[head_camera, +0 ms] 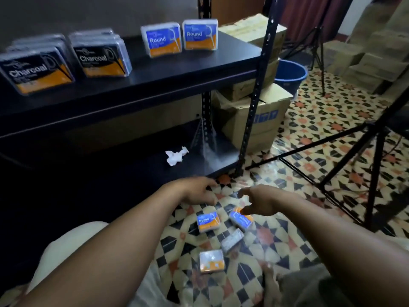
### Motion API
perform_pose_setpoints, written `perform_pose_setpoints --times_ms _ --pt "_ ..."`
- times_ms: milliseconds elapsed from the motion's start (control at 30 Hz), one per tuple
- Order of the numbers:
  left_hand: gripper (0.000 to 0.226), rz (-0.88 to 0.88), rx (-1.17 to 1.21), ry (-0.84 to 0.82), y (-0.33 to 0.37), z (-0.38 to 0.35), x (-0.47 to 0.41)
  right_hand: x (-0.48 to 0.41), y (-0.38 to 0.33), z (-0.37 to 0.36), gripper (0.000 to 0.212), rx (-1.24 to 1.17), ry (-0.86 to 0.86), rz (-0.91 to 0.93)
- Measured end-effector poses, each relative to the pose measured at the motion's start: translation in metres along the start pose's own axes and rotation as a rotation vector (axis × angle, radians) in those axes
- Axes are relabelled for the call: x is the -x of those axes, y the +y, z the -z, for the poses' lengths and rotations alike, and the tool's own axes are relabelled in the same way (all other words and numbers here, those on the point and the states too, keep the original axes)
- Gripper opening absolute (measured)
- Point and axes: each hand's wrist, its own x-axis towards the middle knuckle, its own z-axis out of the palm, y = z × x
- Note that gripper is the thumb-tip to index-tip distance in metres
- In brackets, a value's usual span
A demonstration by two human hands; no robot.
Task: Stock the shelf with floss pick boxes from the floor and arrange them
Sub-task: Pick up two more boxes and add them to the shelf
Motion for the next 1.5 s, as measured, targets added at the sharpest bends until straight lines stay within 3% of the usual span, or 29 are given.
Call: perform_pose_setpoints --times_ms 333,567,767,900,1100,1333,1500 --pt "0.068 0.106 0.003 -0.148 -0.053 -0.096 -0.078 -0.074 0.065 -0.092 0.056 -0.176 -0.075 -0.216" --pt "0.072 0.151 -0.001 -0.043 -0.068 -0.149 -0.119 -0.122 0.074 -0.127 0.067 -0.136 -0.01 -0.191" --pt "0.077 0.169 -0.054 -0.038 -0.073 -0.163 -0.143 -0.15 0.074 -0.141 0.076 -0.212 0.0 -0.197" --pt "0.073 0.189 -0.009 -0.081 -0.08 -0.174 -0.148 -0.157 0.074 -0.144 0.085 -0.09 -0.034 -0.087" --pt "0.073 0.193 0.049 -0.078 -0.086 -0.177 -0.149 -0.169 0.076 -0.149 0.081 0.125 -0.095 0.052" --pt "0.063 0.2 0.119 -0.041 -0.084 -0.176 -0.148 -0.164 0.086 -0.143 0.09 0.117 0.049 -0.019" --pt "0.059 0.199 0.12 -0.011 -0.076 -0.175 -0.148 -0.158 0.089 -0.147 0.106 -0.028 0.013 -0.116"
